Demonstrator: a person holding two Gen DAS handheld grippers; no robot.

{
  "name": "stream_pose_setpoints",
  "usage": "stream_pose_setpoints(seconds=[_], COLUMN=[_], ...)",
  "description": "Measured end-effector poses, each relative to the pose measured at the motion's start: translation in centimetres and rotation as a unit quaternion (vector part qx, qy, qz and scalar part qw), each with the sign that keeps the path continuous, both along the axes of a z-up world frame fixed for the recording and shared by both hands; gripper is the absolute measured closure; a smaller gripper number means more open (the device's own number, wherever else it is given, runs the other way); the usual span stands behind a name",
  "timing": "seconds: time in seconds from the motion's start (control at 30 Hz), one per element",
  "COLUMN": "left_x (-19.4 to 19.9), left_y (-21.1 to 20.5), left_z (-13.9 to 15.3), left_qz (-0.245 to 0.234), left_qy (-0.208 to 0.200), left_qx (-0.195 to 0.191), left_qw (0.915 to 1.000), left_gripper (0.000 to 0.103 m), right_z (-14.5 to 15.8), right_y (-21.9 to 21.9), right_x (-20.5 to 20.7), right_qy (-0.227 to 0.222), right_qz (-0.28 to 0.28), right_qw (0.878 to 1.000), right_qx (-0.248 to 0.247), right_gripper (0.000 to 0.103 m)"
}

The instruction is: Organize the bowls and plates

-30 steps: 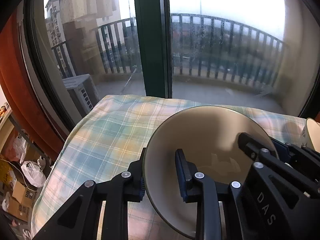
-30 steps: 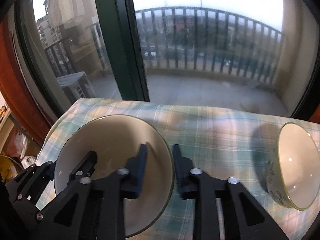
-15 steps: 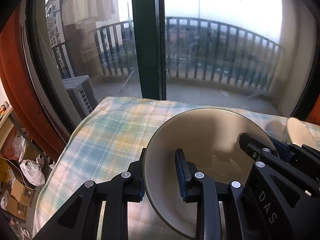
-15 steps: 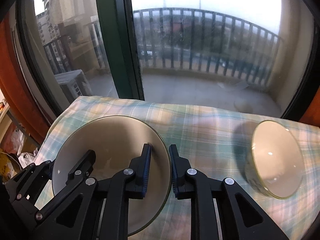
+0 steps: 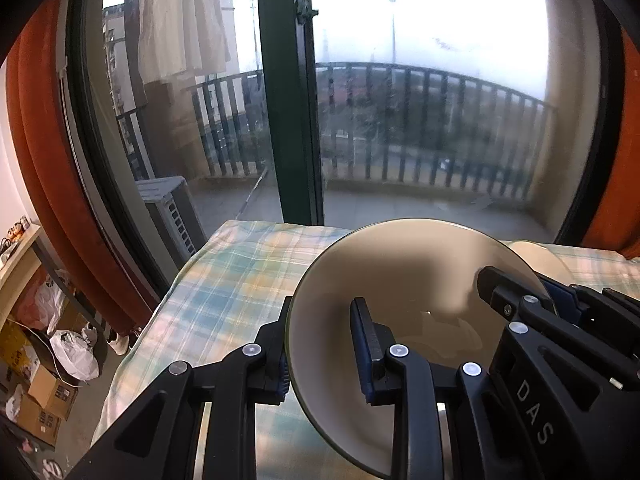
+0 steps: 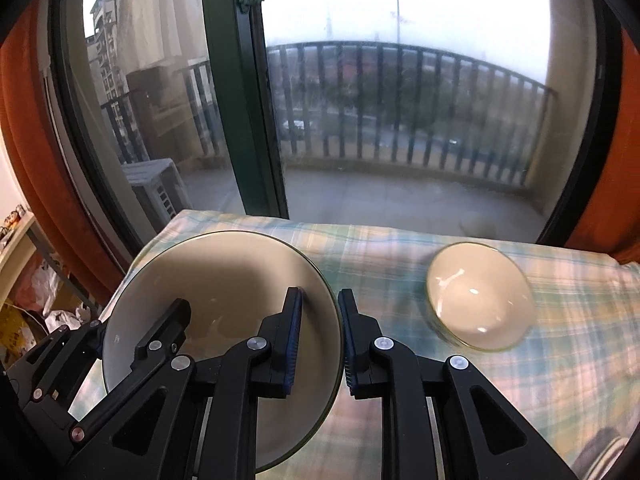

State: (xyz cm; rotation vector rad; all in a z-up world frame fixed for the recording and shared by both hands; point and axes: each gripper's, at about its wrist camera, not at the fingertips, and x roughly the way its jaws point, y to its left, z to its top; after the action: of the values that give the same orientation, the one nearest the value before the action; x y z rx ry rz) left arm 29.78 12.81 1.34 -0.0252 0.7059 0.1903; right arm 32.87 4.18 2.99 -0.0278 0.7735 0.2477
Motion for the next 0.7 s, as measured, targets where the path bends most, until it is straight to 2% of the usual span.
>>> stream_pose_setpoints(seconds=[0.43, 0.7], left_x=[-6.3, -10.4], left_y=[-5.1, -9.2], left_z=[2.0, 2.4], left_qz=[-0.023, -0.043], left_qy=[-0.028, -0.041], left_qx=[0.008, 0.006], left_qw=[0.9993, 0.9982], left_gripper=[0.078, 0.078], right_z=[2.9, 4.0], right_y=[-6.2, -11.1], right_x=[-7.8, -13.0], right_qy=[-0.029, -0.048], right_qz=[-0.019, -0.038], right_qw=[0.999, 0.998], right_qx=[0.007, 0.005], right_gripper=[0.081, 0.081])
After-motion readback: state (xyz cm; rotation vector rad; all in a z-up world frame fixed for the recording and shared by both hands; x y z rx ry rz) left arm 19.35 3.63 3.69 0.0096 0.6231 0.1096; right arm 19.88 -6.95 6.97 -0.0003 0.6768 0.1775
